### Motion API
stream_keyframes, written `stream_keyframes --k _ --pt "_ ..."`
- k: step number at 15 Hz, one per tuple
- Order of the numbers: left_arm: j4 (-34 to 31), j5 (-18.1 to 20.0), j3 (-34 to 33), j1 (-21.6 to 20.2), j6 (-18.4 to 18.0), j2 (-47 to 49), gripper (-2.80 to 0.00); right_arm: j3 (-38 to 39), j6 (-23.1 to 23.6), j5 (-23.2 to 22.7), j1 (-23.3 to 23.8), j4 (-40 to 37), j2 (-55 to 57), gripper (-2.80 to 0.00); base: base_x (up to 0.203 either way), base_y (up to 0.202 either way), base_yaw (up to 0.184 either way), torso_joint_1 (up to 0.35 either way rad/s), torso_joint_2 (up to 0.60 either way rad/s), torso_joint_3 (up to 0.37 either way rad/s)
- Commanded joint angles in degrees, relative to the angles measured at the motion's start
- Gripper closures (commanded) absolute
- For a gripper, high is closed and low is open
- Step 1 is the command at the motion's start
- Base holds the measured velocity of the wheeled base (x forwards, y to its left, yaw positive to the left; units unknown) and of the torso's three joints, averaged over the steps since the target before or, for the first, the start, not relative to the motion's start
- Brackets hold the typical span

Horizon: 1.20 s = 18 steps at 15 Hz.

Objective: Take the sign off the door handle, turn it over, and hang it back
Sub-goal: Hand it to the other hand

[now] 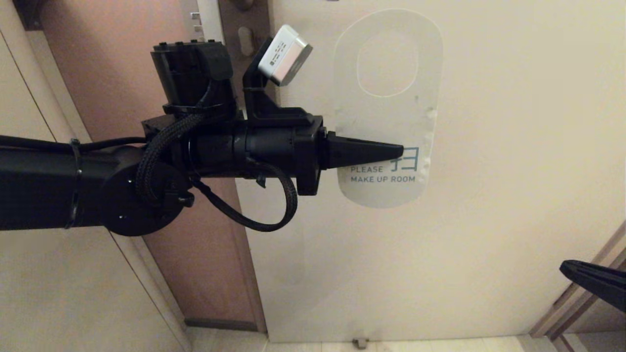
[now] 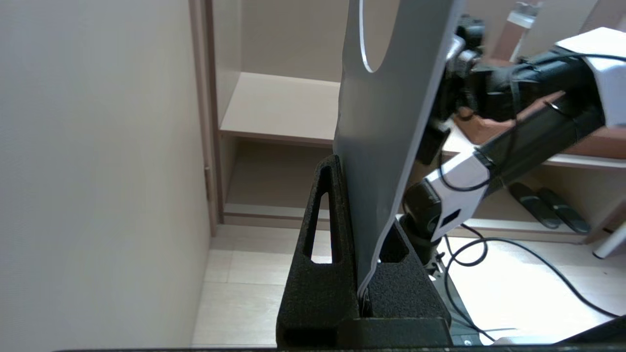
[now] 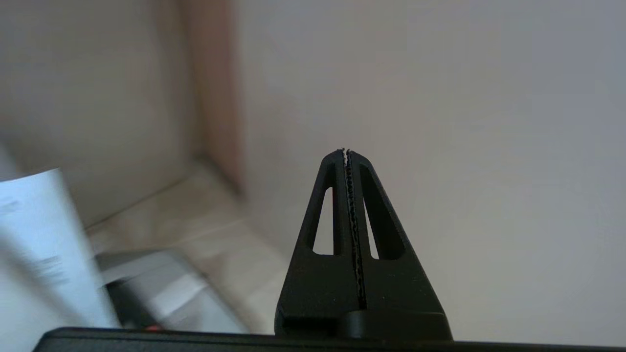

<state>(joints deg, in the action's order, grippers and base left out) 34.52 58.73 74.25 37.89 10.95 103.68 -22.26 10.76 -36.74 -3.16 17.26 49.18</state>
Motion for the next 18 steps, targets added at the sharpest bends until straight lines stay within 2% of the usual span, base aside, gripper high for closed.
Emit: stream_keyframes --k 1,3,4,9,13,18 --pt "0.2 0.3 0.0 0.5 0.0 0.2 0.00 -0.4 0.1 -1.4 0.0 1.6 4.8 0.00 0.000 0.000 0.000 0.000 0.00 0.000" --pt "0.2 0.3 0.9 1.2 0.4 0.8 0.00 -0.5 0.0 -2.5 0.0 8.0 8.9 0.00 0.000 0.000 0.000 0.000 0.00 0.000" --pt "0.2 0.3 1.7 1.4 0.4 1.3 0.00 -0.6 0.0 -3.4 -0.1 10.4 10.9 -2.80 0.000 0.000 0.000 0.000 0.00 0.000" --pt "0.2 0.4 3.3 2.3 0.5 2.7 0.00 -1.4 0.2 -7.1 -0.1 12.4 14.0 -2.80 0.000 0.000 0.000 0.000 0.00 0.000" --pt "0.2 0.4 4.1 2.8 0.5 3.6 0.00 -1.8 0.1 -7.4 -0.7 16.9 17.5 -2.80 0.000 0.000 0.000 0.000 0.00 0.000" --pt "0.2 0.5 4.2 3.5 0.5 3.5 0.00 -4.8 0.3 -7.3 -7.8 17.9 21.3 -2.80 0.000 0.000 0.000 0.000 0.00 0.000"
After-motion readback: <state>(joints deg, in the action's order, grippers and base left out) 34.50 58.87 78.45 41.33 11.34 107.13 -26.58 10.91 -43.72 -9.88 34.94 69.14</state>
